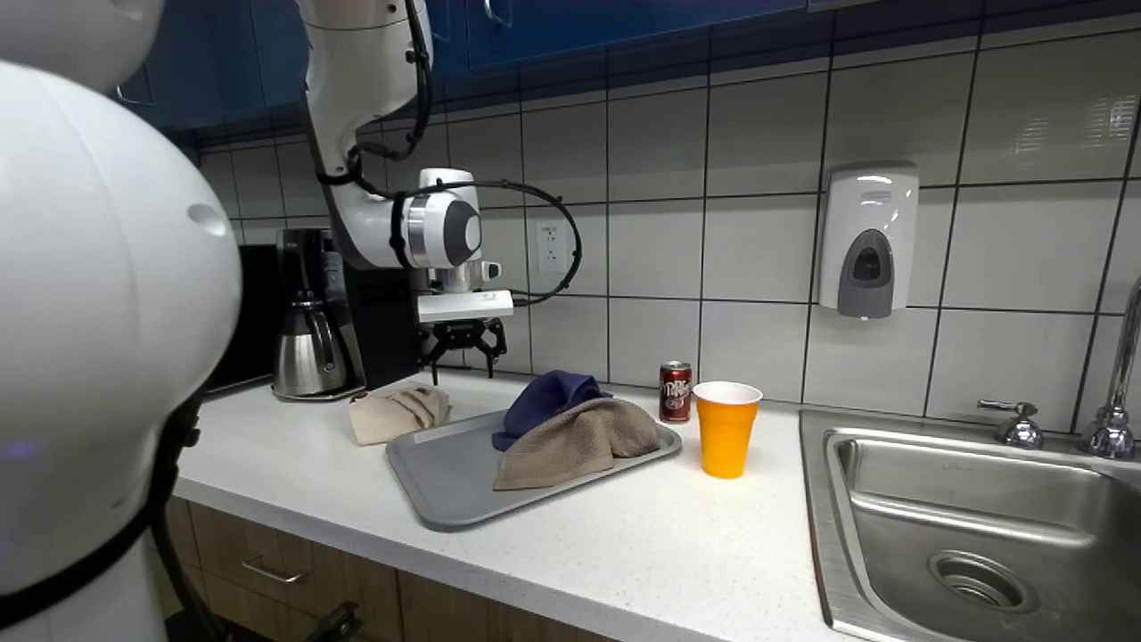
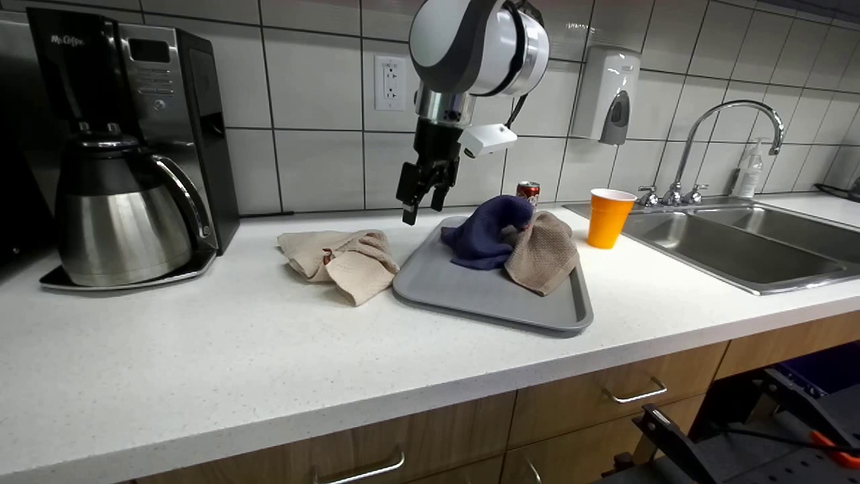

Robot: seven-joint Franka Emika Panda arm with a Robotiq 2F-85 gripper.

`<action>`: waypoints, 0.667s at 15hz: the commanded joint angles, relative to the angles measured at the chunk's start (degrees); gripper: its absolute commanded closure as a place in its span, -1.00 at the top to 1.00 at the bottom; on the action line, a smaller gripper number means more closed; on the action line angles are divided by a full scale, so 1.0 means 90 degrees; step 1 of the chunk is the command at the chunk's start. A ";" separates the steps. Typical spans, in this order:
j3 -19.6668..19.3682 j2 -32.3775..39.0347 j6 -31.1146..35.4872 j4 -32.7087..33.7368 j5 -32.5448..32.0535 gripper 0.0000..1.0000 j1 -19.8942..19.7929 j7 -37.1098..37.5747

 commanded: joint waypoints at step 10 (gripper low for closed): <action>0.0912 0.0249 -0.0885 0.0528 0.0234 1.00 -0.0563 -0.2396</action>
